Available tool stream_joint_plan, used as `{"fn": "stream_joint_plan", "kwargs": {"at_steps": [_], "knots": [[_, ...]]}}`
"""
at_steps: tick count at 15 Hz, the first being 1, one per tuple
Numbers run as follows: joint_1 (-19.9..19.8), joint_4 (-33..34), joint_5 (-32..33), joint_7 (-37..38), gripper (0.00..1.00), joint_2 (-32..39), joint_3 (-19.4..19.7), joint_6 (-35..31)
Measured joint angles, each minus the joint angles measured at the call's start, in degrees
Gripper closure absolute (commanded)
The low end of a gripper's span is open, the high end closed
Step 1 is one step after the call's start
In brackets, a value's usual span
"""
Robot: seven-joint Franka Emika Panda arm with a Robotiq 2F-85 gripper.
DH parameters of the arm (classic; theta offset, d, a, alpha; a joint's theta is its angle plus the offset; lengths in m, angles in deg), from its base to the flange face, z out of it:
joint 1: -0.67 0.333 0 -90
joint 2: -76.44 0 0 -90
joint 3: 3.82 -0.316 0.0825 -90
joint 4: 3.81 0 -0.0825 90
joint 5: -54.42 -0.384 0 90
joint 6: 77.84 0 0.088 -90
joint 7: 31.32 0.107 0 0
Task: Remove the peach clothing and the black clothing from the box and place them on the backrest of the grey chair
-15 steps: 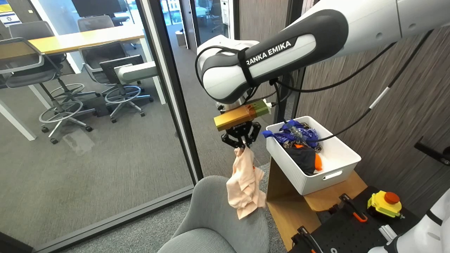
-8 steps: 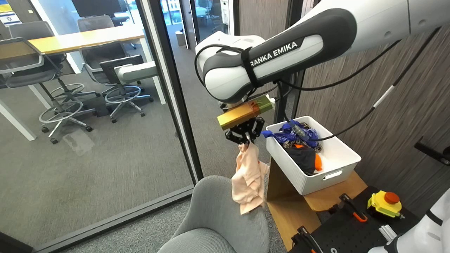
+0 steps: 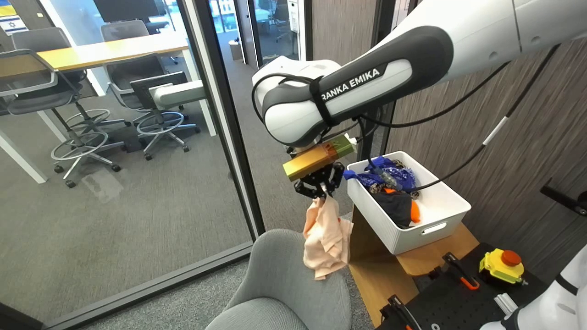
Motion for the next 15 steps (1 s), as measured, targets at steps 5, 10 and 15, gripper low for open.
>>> {"fn": "stream_joint_plan", "kwargs": {"at_steps": [5,10,15], "knots": [[0.95,-0.05,-1.2,-0.38,0.98,3.64,-0.01,-0.1],[2.27,2.1,-4.39,-1.86,0.98,6.4,-0.08,-0.08],[4.14,5.83,-6.56,-2.96,0.98,7.58,-0.34,-0.04]]}}
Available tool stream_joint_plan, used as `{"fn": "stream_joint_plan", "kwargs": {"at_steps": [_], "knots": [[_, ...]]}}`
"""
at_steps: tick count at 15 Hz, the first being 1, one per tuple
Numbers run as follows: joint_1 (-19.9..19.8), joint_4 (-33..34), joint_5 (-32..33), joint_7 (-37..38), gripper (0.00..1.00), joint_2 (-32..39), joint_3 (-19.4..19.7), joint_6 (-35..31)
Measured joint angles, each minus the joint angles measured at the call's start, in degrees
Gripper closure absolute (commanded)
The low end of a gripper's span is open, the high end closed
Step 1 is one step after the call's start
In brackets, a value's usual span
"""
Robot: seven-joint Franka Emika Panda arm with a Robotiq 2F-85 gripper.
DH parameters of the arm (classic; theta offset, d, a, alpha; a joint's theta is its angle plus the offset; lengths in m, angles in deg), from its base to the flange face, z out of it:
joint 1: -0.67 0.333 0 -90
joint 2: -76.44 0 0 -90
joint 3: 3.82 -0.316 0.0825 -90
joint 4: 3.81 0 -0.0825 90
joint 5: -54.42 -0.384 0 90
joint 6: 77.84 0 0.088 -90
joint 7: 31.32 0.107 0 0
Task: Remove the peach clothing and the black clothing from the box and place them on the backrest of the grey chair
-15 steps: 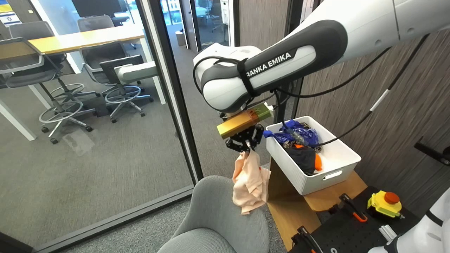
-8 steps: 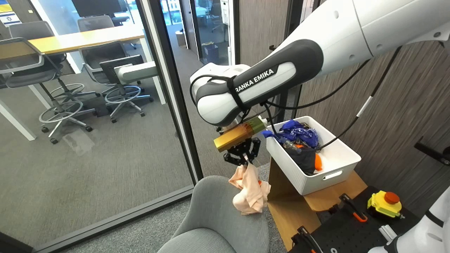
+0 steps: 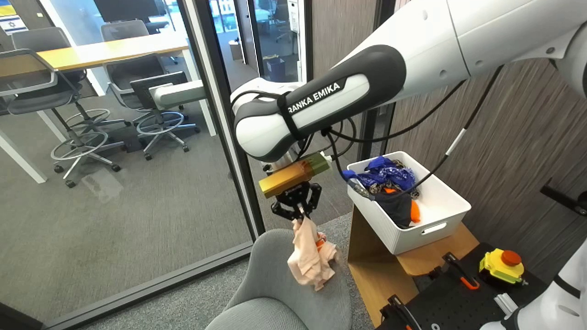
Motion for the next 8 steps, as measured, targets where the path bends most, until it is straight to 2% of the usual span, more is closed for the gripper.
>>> {"fn": "stream_joint_plan", "kwargs": {"at_steps": [4,8], "knots": [[0.24,1.07,-0.08,-0.02,0.98,1.05,0.4,0.0],[0.01,1.05,0.16,-0.02,0.98,2.58,2.48,0.0]]}}
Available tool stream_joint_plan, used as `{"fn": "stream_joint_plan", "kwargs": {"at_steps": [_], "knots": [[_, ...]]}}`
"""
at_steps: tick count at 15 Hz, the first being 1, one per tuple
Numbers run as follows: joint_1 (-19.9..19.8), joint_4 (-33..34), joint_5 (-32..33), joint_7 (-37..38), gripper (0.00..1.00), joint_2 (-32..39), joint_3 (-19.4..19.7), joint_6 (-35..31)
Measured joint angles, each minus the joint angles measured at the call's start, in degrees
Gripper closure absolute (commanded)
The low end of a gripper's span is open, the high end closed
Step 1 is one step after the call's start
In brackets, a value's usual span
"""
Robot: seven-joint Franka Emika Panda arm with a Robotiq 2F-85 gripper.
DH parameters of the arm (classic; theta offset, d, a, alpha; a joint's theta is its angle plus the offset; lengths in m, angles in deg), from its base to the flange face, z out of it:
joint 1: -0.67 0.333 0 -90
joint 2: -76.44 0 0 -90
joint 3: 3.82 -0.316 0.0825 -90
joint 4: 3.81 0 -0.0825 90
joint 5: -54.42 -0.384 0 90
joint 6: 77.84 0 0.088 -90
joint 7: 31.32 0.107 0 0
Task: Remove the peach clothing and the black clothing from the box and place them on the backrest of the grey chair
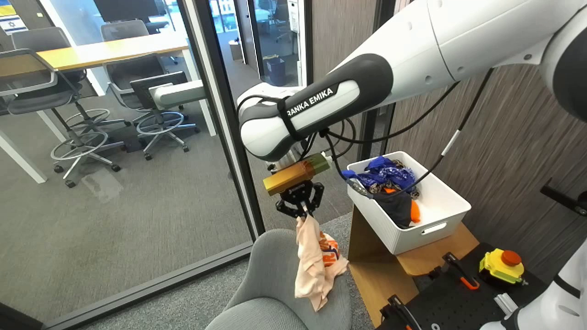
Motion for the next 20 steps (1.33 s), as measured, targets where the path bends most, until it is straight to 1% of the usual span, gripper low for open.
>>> {"fn": "stream_joint_plan", "kwargs": {"at_steps": [5,12,20], "knots": [[-0.86,-0.05,0.2,0.0,0.98,1.14,2.42,0.0],[-1.4,0.0,0.32,0.0,0.98,3.79,4.14,0.0],[-1.19,0.9,0.36,0.0,0.98,6.08,4.37,0.06]]}}
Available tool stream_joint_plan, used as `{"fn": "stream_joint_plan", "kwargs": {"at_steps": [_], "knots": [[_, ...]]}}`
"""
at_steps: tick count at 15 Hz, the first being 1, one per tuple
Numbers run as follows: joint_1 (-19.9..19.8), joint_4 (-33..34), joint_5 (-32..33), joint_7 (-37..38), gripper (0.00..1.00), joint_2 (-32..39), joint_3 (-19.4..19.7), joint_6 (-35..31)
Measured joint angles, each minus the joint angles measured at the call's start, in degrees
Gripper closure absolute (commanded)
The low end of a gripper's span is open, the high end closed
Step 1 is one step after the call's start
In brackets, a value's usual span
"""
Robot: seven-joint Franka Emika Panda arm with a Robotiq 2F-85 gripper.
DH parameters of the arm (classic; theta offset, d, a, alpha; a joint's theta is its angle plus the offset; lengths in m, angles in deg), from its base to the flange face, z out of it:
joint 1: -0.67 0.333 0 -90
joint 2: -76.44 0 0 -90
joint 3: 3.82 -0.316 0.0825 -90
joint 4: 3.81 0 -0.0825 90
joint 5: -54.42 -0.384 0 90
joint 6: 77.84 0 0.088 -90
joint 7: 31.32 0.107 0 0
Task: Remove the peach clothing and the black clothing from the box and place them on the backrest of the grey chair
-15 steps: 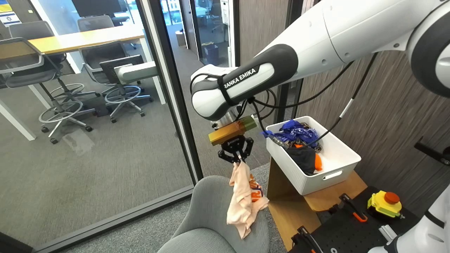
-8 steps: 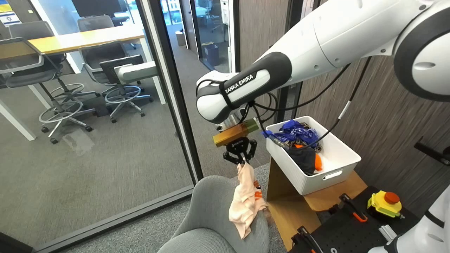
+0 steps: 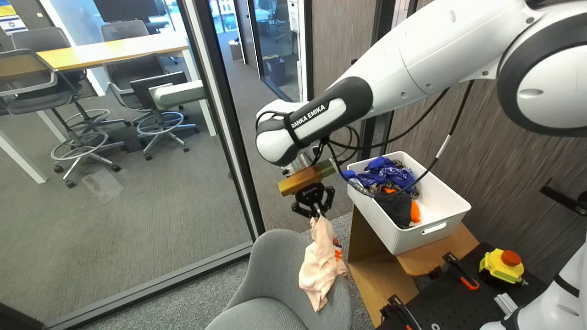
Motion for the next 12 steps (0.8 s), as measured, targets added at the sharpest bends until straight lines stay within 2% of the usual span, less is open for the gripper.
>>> {"fn": "stream_joint_plan", "kwargs": {"at_steps": [6,7,8,12], "knots": [[1.55,3.41,0.0,0.0,0.98,3.5,-0.31,0.48],[1.77,3.96,0.0,0.0,0.68,4.26,-0.31,0.63],[1.9,4.47,0.0,0.0,0.67,4.94,-0.31,0.79],[1.96,6.22,-0.01,-0.01,0.38,6.96,-0.31,1.95]]}}
